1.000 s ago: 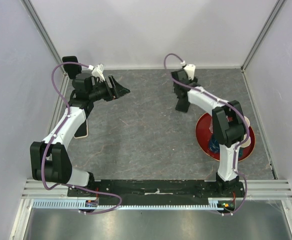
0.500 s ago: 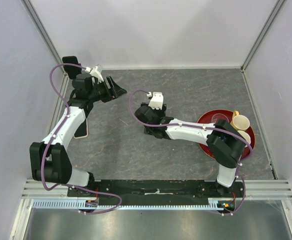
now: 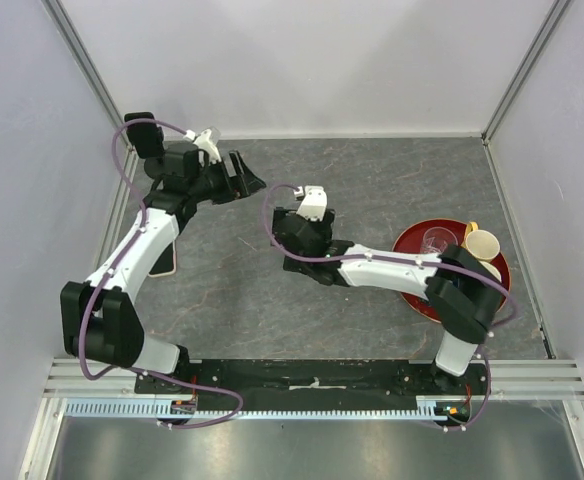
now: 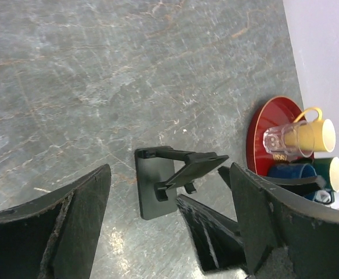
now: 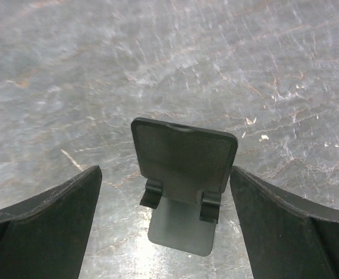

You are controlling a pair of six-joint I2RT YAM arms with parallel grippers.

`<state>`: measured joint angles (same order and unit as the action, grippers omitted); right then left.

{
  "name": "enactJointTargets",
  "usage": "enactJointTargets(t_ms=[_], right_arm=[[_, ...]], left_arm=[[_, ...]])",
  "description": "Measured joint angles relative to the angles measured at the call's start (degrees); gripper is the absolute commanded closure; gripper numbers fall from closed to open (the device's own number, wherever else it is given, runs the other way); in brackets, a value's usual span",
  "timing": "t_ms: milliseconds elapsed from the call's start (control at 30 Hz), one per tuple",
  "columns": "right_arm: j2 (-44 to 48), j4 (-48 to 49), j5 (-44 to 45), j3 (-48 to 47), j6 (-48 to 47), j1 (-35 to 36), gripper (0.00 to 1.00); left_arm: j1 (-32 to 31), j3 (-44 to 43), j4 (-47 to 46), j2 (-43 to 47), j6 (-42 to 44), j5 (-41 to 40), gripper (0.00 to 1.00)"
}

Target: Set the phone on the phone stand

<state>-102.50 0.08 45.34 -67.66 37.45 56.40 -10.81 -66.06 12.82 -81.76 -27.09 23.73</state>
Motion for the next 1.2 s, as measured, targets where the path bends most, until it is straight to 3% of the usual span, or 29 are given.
enactJointTargets(t_ms=[133, 333, 467, 700, 1200], right_arm=[[11.3, 7.2, -0.8, 9.2, -3.9, 0.1, 0.02], [40.8, 28.3, 5.5, 30.8, -14.1, 0.2, 0.02], [50.0, 38.7, 9.7, 40.8, -18.9, -2.4, 0.02], [51.3, 40.1, 9.6, 47.3, -18.4, -11.2, 0.02], [49.9, 41.7, 4.7, 48.9, -15.8, -15.2, 0.02]], left_arm=[[-4.1, -1.2, 1.3, -1.3, 1.6, -2.0, 0.1], [-13.9, -1.8, 4.2, -2.1, 5.0, -8.8, 0.06], [-21.6, -3.2, 6.2, -3.6, 8.5, -15.6, 0.05], [-29.8, -5.5, 9.3, -9.6, 11.0, -26.9, 0.04], [-30.5, -7.5, 10.7, -16.2, 8.4, -35.8, 0.02]])
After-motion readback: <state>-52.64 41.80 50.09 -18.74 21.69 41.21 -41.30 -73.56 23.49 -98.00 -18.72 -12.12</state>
